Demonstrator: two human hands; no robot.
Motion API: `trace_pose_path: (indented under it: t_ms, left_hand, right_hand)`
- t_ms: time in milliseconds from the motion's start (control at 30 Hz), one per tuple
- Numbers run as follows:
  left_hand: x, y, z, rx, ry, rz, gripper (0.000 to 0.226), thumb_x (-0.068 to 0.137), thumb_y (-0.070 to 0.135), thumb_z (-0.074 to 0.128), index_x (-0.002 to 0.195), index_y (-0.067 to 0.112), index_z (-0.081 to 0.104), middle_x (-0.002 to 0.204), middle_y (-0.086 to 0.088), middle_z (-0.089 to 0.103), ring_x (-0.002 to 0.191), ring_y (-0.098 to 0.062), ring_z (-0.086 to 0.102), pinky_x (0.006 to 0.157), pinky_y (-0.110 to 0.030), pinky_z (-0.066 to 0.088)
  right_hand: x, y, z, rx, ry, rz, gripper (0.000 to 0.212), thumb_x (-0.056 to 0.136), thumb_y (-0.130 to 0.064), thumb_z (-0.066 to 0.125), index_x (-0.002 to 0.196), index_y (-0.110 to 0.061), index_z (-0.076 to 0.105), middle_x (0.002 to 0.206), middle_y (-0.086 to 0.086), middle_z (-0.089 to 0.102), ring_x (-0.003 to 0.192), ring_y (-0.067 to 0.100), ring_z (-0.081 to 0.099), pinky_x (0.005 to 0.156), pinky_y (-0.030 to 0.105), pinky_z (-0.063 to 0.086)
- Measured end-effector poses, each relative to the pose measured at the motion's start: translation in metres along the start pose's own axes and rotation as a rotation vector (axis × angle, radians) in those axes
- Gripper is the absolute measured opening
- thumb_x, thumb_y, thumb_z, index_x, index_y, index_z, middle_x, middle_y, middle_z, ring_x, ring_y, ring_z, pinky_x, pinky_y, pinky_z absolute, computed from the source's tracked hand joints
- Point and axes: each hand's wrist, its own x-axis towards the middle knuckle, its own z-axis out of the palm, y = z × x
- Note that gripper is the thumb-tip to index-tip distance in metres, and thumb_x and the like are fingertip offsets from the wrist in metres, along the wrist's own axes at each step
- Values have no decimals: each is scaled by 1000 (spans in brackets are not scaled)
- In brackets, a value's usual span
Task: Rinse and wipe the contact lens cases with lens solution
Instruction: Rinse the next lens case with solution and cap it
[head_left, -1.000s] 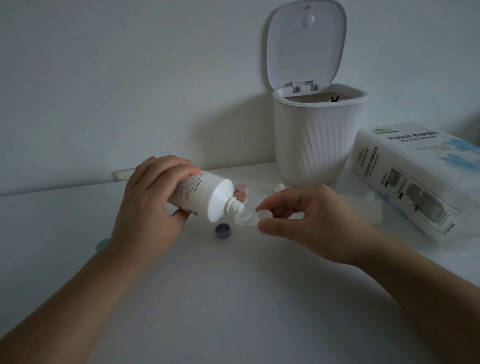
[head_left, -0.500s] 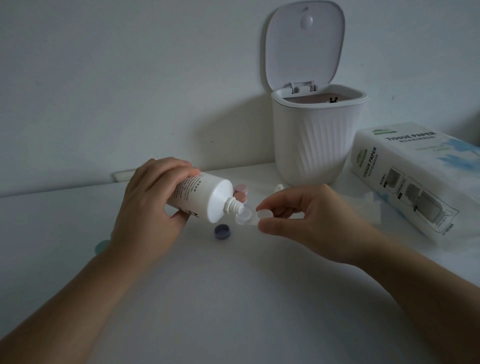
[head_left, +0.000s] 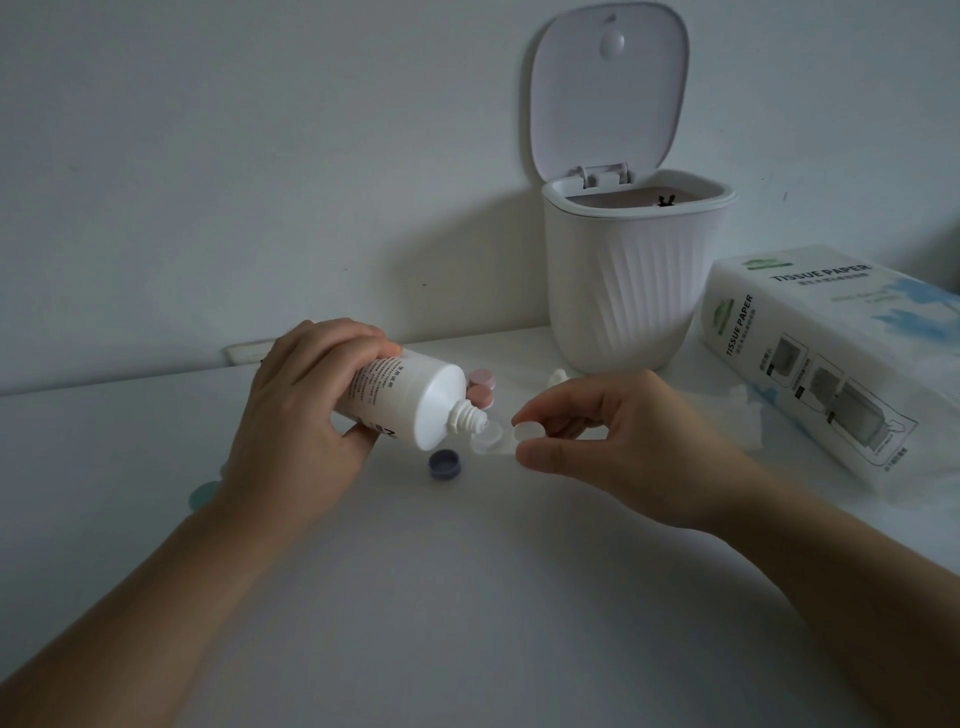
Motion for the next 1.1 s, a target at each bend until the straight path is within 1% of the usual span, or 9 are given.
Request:
trace_pose_path:
  t_ms: [133,300,367,467,633,800,967,1033,1100]
  left_hand:
    - [0,-1,0,1,11,8,57,60,-13,84,112,5,69,120,-8,66,117,-29,54,105,-56,42]
    - [1,0,0,1,16,0,60,59,-13,85,113,5,69,121,-8,65,116,-32,56,105,-56,42]
    - [1,2,0,-5,14,-17,61,59,-13,85,115,5,69,122,-8,65,117,-32,56,105,-51,43]
    - [-1,3,-1,-26,20,-37,62,60,-10,86,118,6,68,124,-7,65,119,-29,55,104,-41,43]
    - [-3,3,-2,-109,50,-126,65,64,0,92,122,9,65,124,5,59,119,-16,51,101,-16,37]
    - [-5,3,-5,-202,91,-255,65,67,9,91,124,19,62,121,15,59,114,-10,54,93,-5,36]
    - [-6,-2,-9,-269,118,-358,70,66,7,90,125,31,59,117,23,59,108,20,47,86,3,33]
    - [-6,-3,-9,-265,113,-344,70,66,7,90,124,29,59,116,23,59,107,18,48,87,2,33]
    - [-6,-5,-9,-229,102,-290,66,66,7,91,123,22,61,118,16,60,109,4,53,90,-2,36]
  right_hand:
    - [1,2,0,-8,-1,-3,25,76,-43,78,98,-32,78,83,-11,74,78,4,69,81,26,57]
    - [1,2,0,2,-4,-3,29,72,-50,75,96,-33,78,85,-12,75,79,4,70,82,28,58]
    - [1,2,0,14,5,-5,33,70,-55,72,96,-35,78,86,-12,75,79,5,70,82,30,59]
    - [2,4,0,37,23,-6,25,72,-50,77,94,-38,77,85,-11,75,79,7,70,81,29,58]
    - [2,4,-1,67,34,-3,16,77,-38,81,93,-39,78,81,-11,76,79,9,71,82,25,56]
    - [1,2,-3,85,31,-12,17,80,-33,80,95,-39,76,80,-13,77,78,6,72,78,15,54]
    - [2,2,-3,105,30,2,21,78,-33,80,100,-34,77,81,-12,77,78,0,71,76,10,51]
    - [2,3,-3,103,29,0,20,79,-32,81,98,-33,77,81,-12,77,76,0,71,75,9,50]
    - [2,3,-3,87,33,0,20,78,-33,82,98,-33,78,81,-12,77,76,1,70,74,9,51]
